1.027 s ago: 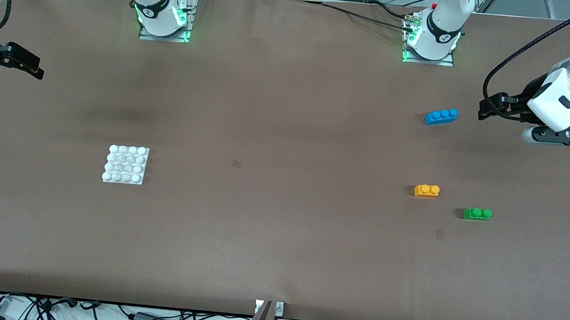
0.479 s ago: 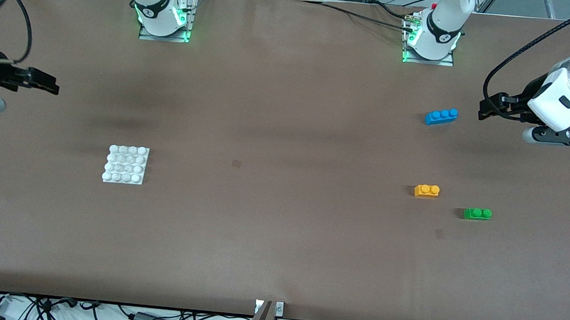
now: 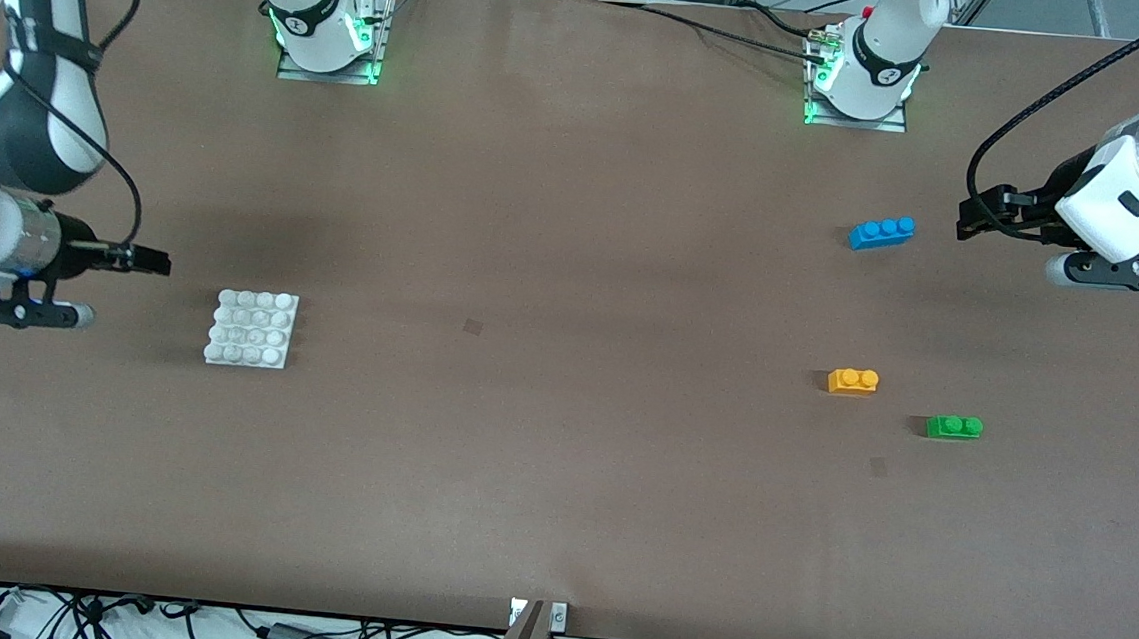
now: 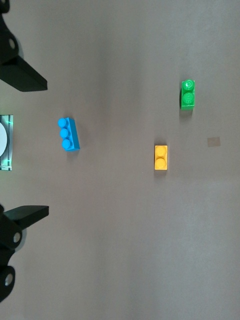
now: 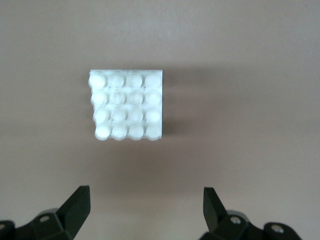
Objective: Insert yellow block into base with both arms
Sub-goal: 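Grasp the base plate with the right gripper while the left gripper reaches the block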
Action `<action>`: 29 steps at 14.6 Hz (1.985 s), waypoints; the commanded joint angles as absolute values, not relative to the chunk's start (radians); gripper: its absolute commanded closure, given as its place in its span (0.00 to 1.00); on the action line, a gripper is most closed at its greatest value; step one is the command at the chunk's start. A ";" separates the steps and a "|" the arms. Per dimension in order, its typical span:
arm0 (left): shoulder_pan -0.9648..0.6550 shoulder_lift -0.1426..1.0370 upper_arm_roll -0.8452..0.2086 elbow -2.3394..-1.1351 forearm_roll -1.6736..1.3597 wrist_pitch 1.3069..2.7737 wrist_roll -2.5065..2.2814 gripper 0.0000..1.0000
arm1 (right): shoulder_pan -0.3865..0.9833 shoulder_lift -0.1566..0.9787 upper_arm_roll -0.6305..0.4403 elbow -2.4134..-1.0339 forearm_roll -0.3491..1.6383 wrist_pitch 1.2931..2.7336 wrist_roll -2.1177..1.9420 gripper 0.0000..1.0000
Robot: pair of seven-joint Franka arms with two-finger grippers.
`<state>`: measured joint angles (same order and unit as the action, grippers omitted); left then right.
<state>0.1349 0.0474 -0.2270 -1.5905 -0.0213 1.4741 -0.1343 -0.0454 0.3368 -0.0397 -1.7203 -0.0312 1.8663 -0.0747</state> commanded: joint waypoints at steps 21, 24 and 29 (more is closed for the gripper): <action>0.150 0.245 -0.256 -2.072 -0.028 2.301 -0.061 0.00 | -0.057 0.534 -0.026 -1.973 0.115 2.511 -0.087 0.05; 0.158 0.308 -0.249 -2.052 -0.028 2.321 -0.061 0.00 | -0.054 0.532 -0.025 -1.965 0.118 2.514 -0.236 0.05; 0.169 0.391 -0.241 -2.046 -0.028 2.413 -0.057 0.00 | -0.055 0.534 0.003 -1.963 0.123 2.514 -0.252 0.05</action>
